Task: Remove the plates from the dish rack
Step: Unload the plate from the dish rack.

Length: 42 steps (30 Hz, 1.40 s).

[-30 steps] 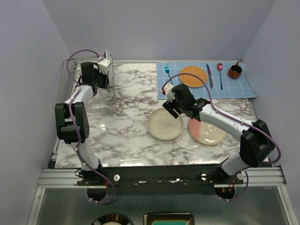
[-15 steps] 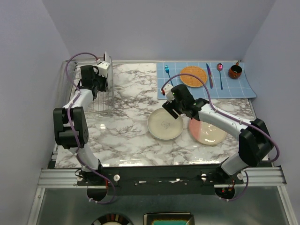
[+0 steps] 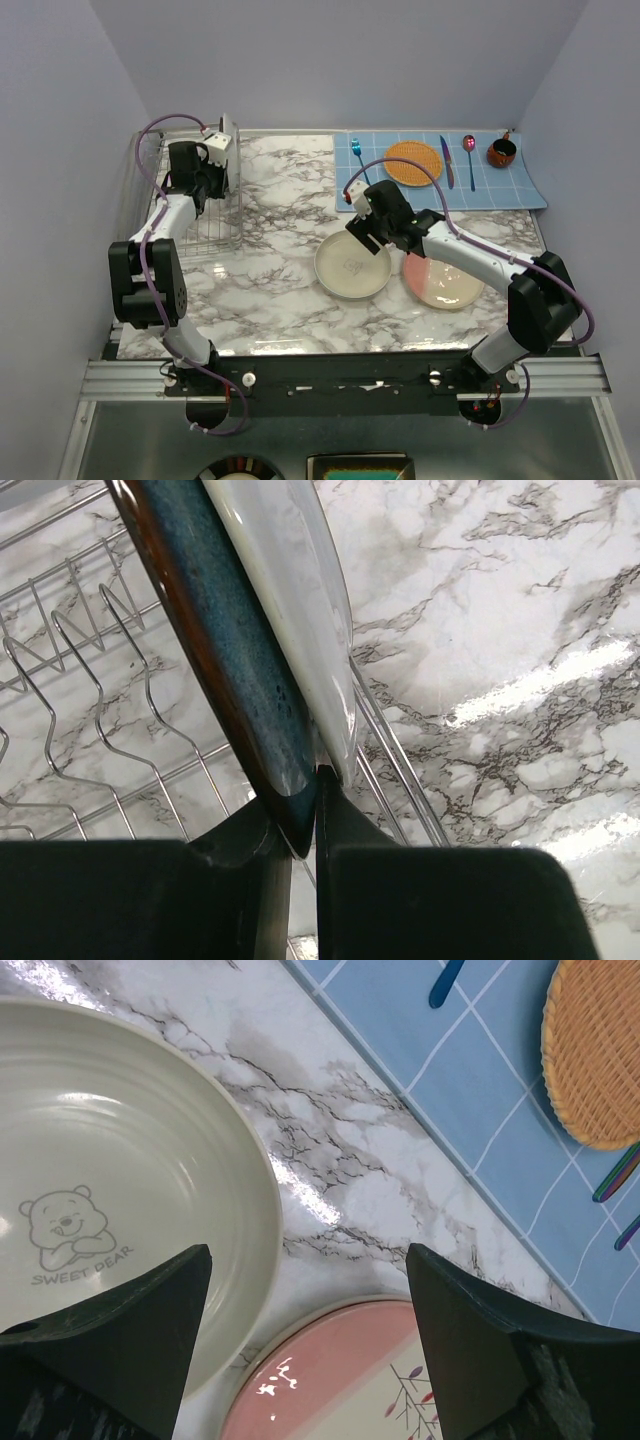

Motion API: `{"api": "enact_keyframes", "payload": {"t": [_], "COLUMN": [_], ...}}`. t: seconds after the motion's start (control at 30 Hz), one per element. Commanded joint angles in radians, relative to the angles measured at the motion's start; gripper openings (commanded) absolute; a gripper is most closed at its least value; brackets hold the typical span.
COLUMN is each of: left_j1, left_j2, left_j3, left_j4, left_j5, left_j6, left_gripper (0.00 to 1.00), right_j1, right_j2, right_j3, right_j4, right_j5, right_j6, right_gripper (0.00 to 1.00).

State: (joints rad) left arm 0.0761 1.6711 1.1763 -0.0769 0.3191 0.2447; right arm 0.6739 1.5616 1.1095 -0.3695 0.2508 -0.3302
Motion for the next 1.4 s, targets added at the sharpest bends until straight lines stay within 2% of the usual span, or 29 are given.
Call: {"api": "enact_keyframes", "payload": {"t": [0.0,0.63,1.17,1.37], "left_j1": [0.004,0.005,0.005,0.005], "left_j2": [-0.091,-0.160,-0.293,-0.292], "left_j3": [0.068,0.106,0.023,-0.018], "left_j4": [0.127,0.131,0.106,0.115], "left_j5": [-0.095,-0.207,-0.203,-0.215], "left_j6": [0.039,0.053,0.057,0.077], "left_gripper": [0.00,0.00,0.00,0.00], "right_j1": [-0.004,-0.004,-0.004,-0.004], "right_j2": [0.012,0.025,0.031,0.029], "right_j3": [-0.007,-0.005,-0.004,0.001], "right_j4": [-0.023,-0.031,-0.036,-0.040], "right_j5": [-0.015,-0.028,-0.035,-0.036], "right_j6": [0.005,0.003,0.002,0.005], "right_gripper": [0.87,0.87,0.87,0.87]}}
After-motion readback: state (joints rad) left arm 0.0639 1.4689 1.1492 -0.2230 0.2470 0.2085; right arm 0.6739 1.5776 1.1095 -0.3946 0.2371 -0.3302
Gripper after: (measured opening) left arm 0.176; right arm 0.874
